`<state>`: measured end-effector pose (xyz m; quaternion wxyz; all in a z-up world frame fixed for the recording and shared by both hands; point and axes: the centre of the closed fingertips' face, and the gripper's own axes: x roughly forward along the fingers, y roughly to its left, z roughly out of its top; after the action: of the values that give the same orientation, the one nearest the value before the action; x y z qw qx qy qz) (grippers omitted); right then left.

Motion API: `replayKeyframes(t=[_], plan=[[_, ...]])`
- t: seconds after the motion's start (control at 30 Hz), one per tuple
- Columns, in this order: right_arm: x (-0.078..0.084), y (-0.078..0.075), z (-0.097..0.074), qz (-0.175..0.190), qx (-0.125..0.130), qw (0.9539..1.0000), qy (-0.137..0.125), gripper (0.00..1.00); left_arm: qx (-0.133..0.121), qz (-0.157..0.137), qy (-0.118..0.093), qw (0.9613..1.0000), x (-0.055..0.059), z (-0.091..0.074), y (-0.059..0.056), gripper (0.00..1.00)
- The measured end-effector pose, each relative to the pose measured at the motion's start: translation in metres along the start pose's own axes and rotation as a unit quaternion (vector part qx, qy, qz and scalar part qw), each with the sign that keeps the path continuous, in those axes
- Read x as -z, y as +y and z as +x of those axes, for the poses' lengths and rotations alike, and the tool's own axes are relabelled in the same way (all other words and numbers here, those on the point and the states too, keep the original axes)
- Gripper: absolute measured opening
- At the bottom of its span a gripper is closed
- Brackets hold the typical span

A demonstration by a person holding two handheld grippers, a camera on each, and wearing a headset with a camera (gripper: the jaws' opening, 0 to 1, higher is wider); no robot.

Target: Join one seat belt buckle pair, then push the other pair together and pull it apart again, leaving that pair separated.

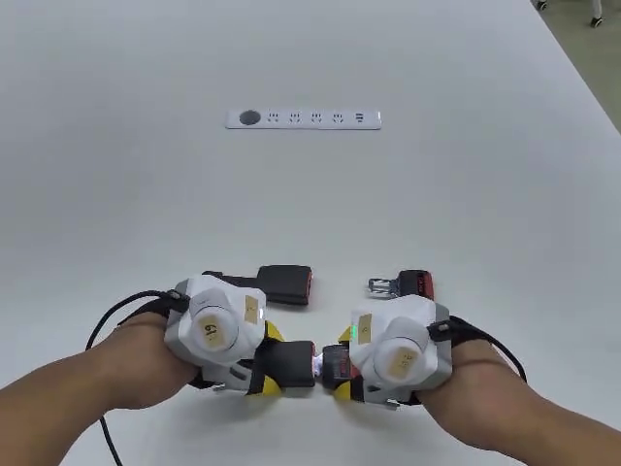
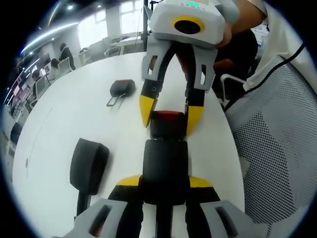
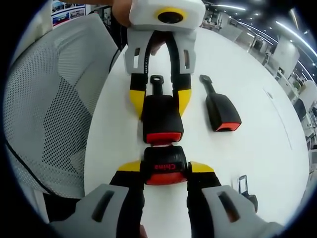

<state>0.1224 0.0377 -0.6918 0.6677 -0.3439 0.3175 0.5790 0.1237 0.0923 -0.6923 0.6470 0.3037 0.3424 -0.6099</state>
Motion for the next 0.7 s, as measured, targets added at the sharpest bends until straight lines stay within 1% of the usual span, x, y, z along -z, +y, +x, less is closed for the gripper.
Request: replayKeyframes(t=[0.33, 0.57, 0.6, 0.7], plan=[[-0.0013, 0.0011, -0.0007, 0.005, 0.001, 1.0000, -0.008, 0.32, 0.004, 0.010, 0.011, 0.9999, -0.0004, -0.0003, -0.0010, 0.33], [-0.0010, 0.0008, 0.0009, 0.012, 0.008, 0.9999, -0.010, 0.33, 0.003, 0.005, 0.017, 0.9998, -0.0012, -0.0012, -0.0017, 0.34], [-0.0011, 0.0008, 0.0009, 0.010, 0.010, 0.9998, -0.012, 0.33, 0.003, 0.003, 0.017, 0.9998, -0.0012, -0.0013, -0.0017, 0.35], [-0.0019, -0.0003, 0.0006, 0.017, 0.014, 0.9995, -0.025, 0.34, -0.003, -0.015, 0.020, 0.9997, -0.0011, -0.0012, -0.0014, 0.36]])
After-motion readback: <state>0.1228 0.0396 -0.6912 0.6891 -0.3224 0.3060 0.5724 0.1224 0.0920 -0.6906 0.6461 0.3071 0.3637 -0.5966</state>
